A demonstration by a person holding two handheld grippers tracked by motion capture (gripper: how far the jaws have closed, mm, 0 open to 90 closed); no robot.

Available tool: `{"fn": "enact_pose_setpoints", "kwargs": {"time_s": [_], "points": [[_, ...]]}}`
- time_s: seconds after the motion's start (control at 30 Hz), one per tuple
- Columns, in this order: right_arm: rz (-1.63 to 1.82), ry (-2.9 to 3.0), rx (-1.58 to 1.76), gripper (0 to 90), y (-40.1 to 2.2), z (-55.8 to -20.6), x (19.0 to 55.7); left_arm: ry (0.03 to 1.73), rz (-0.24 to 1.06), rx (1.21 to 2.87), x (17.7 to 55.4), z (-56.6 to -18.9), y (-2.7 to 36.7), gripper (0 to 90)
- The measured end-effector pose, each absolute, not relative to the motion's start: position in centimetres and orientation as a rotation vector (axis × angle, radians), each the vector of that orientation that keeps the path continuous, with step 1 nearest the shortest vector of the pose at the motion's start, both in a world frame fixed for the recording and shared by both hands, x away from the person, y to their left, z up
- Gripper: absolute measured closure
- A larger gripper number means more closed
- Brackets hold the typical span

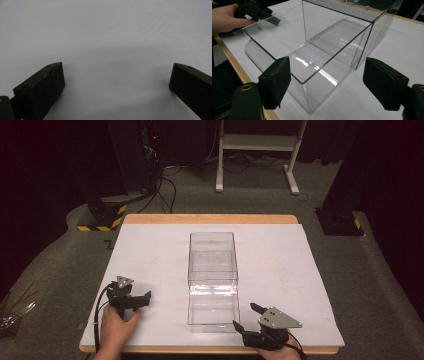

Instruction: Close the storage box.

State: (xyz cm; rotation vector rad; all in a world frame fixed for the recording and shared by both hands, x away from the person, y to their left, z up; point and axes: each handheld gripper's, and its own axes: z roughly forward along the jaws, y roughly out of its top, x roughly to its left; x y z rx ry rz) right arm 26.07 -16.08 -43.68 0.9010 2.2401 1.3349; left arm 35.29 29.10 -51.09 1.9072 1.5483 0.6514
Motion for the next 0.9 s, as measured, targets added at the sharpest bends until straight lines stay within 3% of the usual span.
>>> {"fn": "enact_pose_setpoints", "kwargs": {"time_s": [0.9], "points": [[1.275, 2.335, 0.894, 20.4, -15.1, -45.9, 26.3, 1.548, 0.651, 1.907, 35.3, -51.1, 29.1, 0.4]]}}
